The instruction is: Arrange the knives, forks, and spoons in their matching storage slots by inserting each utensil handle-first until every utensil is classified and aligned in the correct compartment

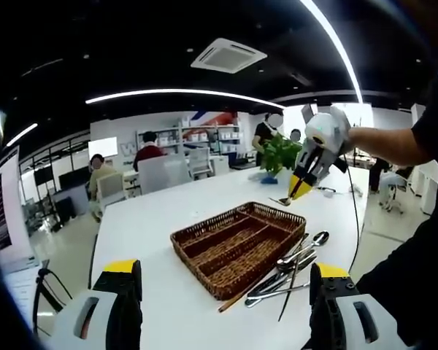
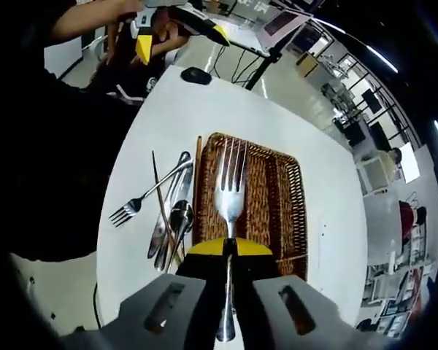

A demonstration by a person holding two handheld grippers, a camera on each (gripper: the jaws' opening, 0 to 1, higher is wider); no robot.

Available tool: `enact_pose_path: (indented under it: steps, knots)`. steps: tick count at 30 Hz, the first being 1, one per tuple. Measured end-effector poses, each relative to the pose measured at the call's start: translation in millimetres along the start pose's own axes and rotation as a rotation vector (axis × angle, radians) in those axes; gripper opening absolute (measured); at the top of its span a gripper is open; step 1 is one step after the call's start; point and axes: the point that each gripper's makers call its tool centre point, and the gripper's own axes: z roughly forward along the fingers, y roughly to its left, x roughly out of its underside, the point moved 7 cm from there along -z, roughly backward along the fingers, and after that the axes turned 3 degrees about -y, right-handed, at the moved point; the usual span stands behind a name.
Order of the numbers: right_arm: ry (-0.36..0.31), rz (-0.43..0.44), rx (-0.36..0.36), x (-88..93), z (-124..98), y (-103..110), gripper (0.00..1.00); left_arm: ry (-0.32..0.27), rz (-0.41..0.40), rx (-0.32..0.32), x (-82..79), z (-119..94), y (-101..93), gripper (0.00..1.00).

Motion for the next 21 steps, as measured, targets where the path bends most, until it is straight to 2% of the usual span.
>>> enact_pose_path:
  steps: [9,21]
  knots:
    - [0.009,-0.001,-0.019,-1.5,13,-17,0.0,0.005,-0.001,0.002,1.7,1,2.0,1.0]
    - [0.009,-0.022,-0.026,-12.1,32,-41,0.0,0.021,-0.009,0.001,7.8,4,7.0,1.0]
